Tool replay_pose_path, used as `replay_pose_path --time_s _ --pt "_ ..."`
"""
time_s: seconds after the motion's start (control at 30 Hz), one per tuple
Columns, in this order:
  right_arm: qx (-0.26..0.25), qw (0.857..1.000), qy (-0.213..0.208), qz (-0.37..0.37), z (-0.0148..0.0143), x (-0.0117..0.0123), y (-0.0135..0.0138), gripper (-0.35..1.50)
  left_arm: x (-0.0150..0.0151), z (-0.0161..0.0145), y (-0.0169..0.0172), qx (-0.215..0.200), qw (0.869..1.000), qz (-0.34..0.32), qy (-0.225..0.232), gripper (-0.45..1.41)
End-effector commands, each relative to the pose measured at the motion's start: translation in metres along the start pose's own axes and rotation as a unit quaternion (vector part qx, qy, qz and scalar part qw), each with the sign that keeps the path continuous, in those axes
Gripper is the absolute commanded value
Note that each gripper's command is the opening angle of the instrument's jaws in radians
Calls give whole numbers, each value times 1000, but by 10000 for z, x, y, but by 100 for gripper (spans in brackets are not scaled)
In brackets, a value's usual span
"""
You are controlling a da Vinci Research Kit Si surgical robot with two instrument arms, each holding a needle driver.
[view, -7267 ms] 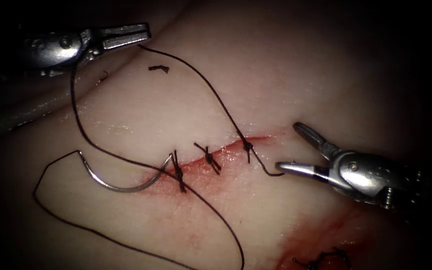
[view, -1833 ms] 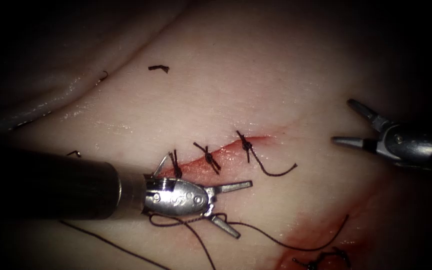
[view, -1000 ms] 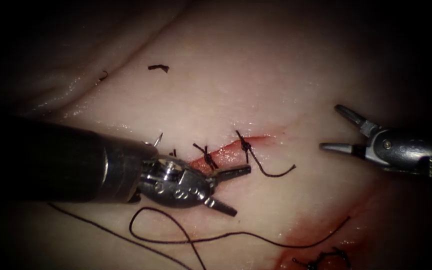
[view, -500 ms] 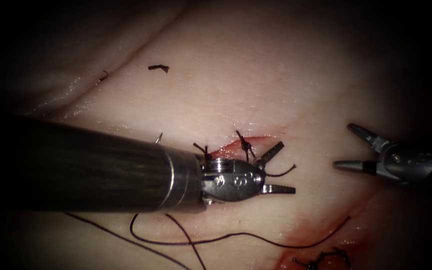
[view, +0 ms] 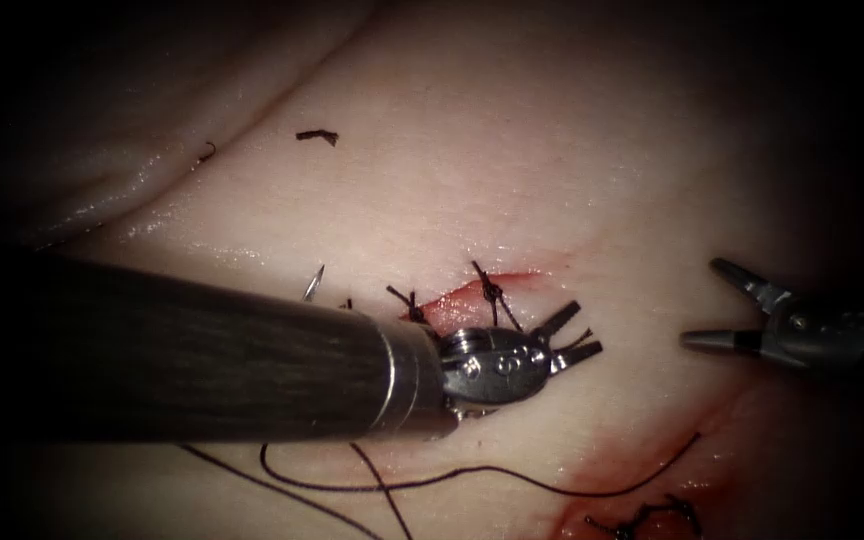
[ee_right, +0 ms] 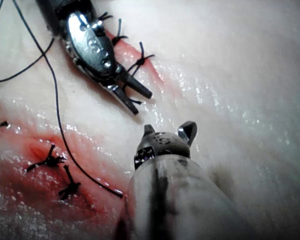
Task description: Wound Closure
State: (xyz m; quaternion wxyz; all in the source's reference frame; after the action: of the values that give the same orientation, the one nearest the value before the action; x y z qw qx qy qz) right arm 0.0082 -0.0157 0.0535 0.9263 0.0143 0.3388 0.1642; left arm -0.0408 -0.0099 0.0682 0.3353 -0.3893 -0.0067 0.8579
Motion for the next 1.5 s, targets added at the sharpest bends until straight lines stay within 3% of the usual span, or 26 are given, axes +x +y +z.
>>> replay_pose_path --time_s 0.03,0.3,0.4,0.53,0.57,0.8,0.9,0.93,0.97,1.07,1.1,1.2,1.27,1.5 --pt "1 1000 1 0 10 1 -6 103 -4 7 5 -5 1000 -2 -2 27" --pt "0 1000 -5 -2 18 0 -10 103 -2 10 5 -11 1000 -11 -4 29" --pt "0 1000 -6 -2 19 0 -10 103 0 9 5 -12 1000 -12 -5 11" --pt "-1 1000 -7 -3 21 -1 -11 103 3 6 7 -12 1000 -5 -6 -40" --pt "-2 1000 -8 -3 22 -2 -11 103 4 4 8 -13 1000 9 -6 -45" --pt "16 1000 11 -3 27 -5 -8 88 9 -13 0 -21 999 26 14 -45" --pt "25 999 29 -1 29 -5 -7 73 10 -23 -6 -38 999 29 24 -45" --pt "35 998 57 5 32 -3 -6 41 10 -33 -13 -60 997 29 45 -45" --pt "41 997 73 -4 33 -2 -5 27 11 -38 -15 -67 996 29 55 -45" --pt "45 990 135 -14 39 1 -1 24 12 -53 -25 -89 992 29 88 -45" --pt "38 986 159 -22 41 2 1 32 13 -59 -29 -96 990 32 97 -45" --pt "36 979 195 -37 47 3 5 84 13 -74 -38 -121 986 26 111 -45" --pt "36 974 218 -45 54 1 3 106 12 -85 -46 -142 981 28 132 -45" --pt "53 967 240 -63 78 6 -15 123 8 -92 -57 -188 965 34 182 -45"
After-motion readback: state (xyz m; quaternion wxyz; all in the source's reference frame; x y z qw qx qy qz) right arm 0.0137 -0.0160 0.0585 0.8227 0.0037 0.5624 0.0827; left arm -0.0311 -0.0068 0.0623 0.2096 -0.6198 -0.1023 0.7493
